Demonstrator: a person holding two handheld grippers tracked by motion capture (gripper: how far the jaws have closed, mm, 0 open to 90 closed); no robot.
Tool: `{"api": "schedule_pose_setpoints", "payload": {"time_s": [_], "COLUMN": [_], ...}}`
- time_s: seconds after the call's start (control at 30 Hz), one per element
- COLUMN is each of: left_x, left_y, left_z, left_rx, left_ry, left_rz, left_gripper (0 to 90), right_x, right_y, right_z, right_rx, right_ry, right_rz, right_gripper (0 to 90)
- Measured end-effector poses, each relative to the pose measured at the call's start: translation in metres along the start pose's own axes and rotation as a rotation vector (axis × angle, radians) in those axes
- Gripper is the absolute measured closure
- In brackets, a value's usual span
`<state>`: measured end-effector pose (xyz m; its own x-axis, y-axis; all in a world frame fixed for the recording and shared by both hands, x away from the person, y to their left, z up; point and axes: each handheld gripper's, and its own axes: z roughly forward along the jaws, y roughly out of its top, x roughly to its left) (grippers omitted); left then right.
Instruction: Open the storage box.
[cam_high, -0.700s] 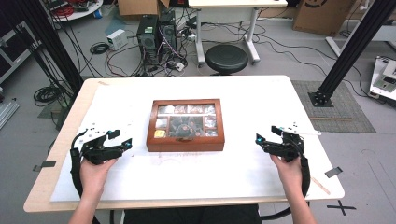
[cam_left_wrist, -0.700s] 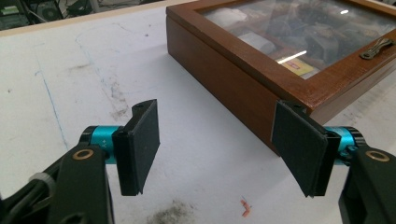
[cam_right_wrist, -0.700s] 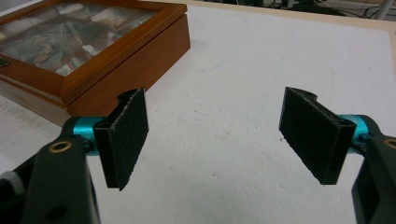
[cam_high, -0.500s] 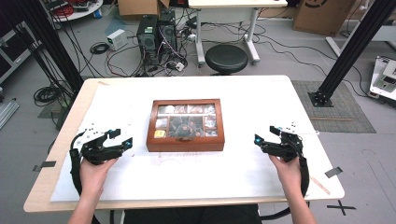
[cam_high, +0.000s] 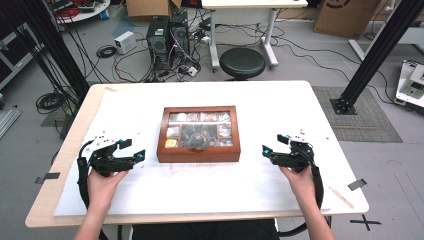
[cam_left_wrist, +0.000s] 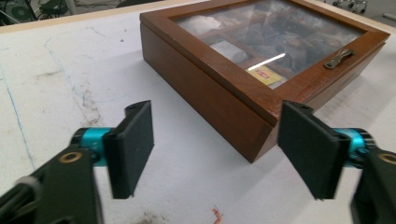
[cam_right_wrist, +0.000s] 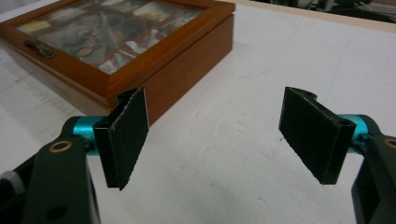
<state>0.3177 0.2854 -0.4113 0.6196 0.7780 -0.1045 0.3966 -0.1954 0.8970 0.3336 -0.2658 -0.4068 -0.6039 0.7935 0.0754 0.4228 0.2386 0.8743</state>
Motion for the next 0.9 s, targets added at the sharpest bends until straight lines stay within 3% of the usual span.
{"api": "schedule_pose_setpoints", "payload": {"time_s": [0.1, 0.53, 0.77, 0.9], "left_x": [0.0, 0.001, 0.001, 0.0], "left_y": [0.0, 0.002, 0.002, 0.002], "left_z": [0.001, -0.002, -0.001, -0.001], "left_rx": [0.007, -0.004, 0.003, 0.006], "left_ry": [-0.002, -0.011, -0.017, -0.018], "left_rz": [0.004, 0.0, 0.003, 0.003], "left_gripper": [26.4, 26.4, 26.3, 26.3], "right_x": [0.008, 0.027, 0.039, 0.043], "right_y": [0.002, 0.008, 0.01, 0.011], "right_z": [0.01, 0.033, 0.049, 0.055], "right_rx": [0.029, 0.097, 0.161, 0.186], "right_ry": [0.048, 0.116, 0.174, 0.183], "right_rz": [-0.029, -0.088, -0.126, -0.137], "right_gripper": [27.3, 33.1, 42.3, 46.2]}}
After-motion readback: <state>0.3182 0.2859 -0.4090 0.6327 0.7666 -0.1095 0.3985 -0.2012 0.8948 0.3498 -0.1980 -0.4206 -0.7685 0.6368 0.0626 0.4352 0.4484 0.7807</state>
